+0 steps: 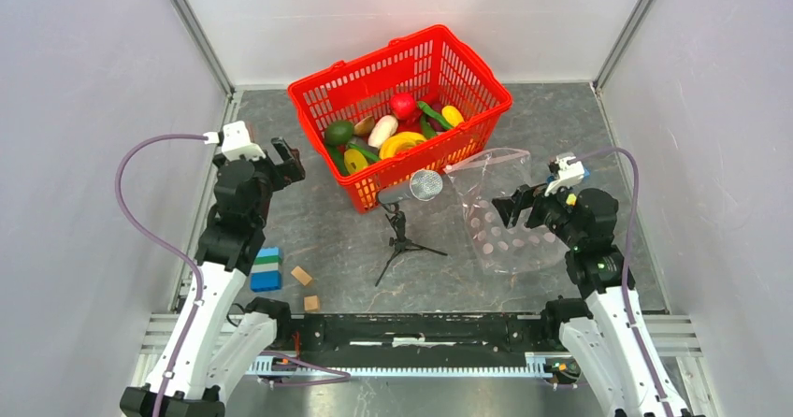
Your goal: Place the food in the zip-top bag and seal the zipper
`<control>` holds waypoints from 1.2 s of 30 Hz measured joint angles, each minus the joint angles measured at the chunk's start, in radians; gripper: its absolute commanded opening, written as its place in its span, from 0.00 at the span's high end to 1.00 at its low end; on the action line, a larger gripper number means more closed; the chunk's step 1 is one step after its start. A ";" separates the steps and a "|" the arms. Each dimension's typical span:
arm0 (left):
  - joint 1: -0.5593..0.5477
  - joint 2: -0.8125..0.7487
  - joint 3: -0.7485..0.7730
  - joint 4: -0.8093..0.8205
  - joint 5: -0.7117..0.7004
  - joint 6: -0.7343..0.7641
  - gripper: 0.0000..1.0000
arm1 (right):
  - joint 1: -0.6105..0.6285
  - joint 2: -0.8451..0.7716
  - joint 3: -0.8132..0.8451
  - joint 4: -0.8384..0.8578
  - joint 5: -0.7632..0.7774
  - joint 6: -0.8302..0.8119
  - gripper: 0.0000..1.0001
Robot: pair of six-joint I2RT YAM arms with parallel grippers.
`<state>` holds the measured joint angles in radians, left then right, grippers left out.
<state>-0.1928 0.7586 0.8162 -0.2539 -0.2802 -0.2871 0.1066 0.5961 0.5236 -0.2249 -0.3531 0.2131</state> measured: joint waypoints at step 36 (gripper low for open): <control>0.000 -0.349 0.160 -0.337 0.369 -0.071 0.00 | 0.899 0.514 -0.112 0.285 0.572 0.067 0.02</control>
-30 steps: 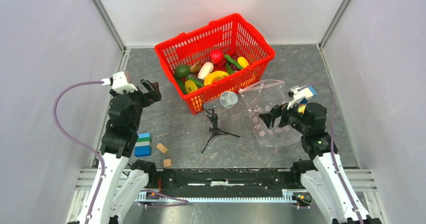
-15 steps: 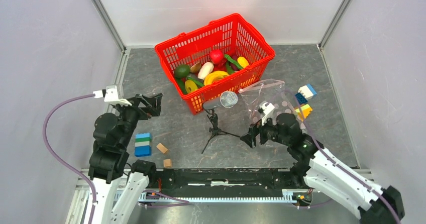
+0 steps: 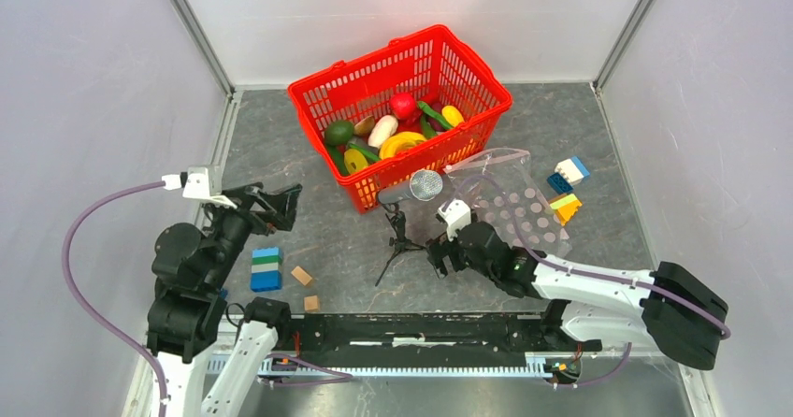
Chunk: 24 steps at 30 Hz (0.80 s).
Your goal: Place the food in the zip-top bag and seal the zipper
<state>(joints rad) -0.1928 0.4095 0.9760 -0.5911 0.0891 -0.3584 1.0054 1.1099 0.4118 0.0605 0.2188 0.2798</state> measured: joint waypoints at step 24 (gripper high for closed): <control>-0.019 -0.030 0.068 -0.083 -0.048 0.068 0.00 | 0.092 0.483 0.251 0.217 0.070 0.072 0.02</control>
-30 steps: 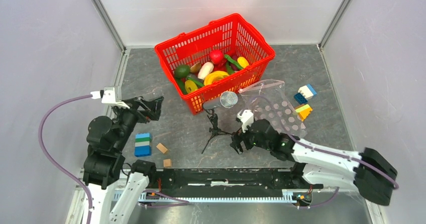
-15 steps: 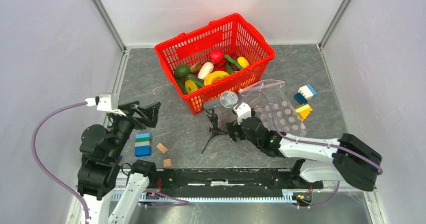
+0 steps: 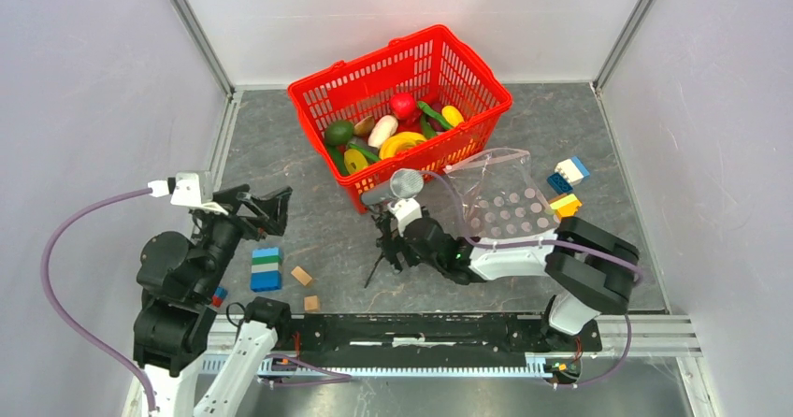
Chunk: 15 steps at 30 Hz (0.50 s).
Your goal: Place the food in the zip-top bag and seal the zipper
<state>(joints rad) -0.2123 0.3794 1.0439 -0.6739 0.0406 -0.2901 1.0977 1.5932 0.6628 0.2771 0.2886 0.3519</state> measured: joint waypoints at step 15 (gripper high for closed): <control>-0.048 0.028 0.028 -0.027 -0.282 0.036 0.00 | 0.115 0.124 0.138 0.019 0.021 -0.003 0.02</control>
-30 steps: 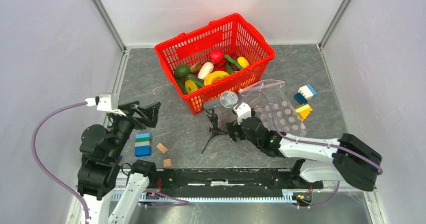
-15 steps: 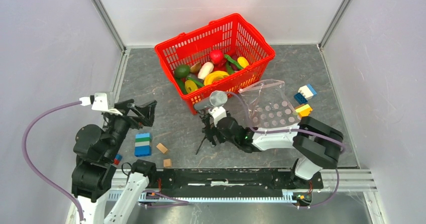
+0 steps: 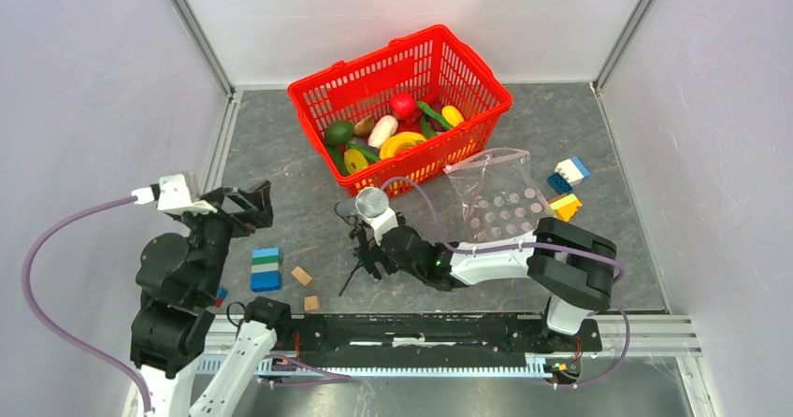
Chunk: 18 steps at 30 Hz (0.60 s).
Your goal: Place the food in the zip-top bag and seal the zipper
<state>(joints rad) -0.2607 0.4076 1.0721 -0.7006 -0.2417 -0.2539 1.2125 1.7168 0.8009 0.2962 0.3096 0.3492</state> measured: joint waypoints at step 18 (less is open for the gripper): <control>-0.001 -0.060 -0.005 -0.134 0.138 -0.068 0.00 | 0.042 -0.211 -0.087 -0.011 0.025 0.011 0.02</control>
<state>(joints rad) -0.2615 0.3477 1.0672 -0.8341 -0.1040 -0.3214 1.2549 1.5055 0.7136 0.2852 0.3344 0.3607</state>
